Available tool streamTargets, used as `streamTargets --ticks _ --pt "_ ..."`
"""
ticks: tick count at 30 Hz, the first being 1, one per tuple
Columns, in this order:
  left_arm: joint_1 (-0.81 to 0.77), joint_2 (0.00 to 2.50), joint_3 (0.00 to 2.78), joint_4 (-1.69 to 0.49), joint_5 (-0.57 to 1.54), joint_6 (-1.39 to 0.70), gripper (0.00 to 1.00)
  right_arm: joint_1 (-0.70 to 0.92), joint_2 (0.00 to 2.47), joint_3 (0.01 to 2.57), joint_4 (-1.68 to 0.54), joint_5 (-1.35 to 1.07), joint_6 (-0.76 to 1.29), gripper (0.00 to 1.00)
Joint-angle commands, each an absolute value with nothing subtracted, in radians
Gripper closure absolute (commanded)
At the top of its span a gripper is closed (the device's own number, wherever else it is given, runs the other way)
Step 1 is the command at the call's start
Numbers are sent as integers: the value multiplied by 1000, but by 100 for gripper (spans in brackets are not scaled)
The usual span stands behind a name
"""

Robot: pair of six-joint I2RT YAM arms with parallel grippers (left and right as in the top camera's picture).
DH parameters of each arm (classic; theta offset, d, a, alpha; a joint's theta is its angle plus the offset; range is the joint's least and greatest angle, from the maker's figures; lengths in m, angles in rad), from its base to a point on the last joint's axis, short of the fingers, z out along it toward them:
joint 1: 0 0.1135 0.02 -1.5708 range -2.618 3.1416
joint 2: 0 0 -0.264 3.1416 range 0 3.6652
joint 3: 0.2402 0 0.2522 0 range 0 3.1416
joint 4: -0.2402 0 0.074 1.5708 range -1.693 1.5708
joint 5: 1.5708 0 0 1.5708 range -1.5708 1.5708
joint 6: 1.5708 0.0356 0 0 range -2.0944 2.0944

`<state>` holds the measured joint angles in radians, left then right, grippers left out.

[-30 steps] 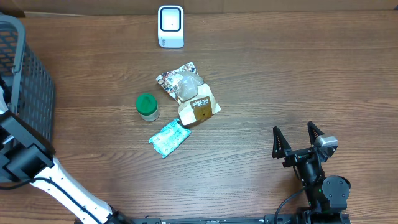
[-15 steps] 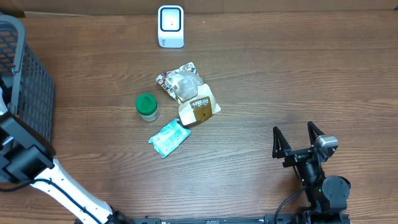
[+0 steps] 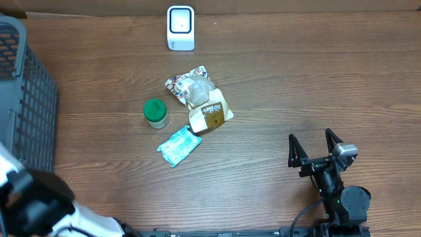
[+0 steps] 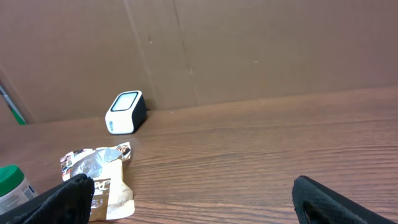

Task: Scan the item barcode
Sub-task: 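Carry the orange Kleenex pack toward the scanner and drop it on the table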

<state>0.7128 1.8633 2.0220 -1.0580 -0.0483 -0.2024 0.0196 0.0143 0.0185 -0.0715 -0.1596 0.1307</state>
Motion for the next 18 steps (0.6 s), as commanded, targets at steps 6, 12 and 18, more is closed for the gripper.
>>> streamTargets --ticks 6,12,18 --pt "511 1583 2028 -1225 131 -242 96 18 3 8 -68 -158 130 0" --pt "216 1574 2003 -1372 85 -213 96 18 3 8 -68 -159 130 0" --pt "-65 1576 1824 -1346 71 -214 96 18 3 8 -68 -158 130 0"
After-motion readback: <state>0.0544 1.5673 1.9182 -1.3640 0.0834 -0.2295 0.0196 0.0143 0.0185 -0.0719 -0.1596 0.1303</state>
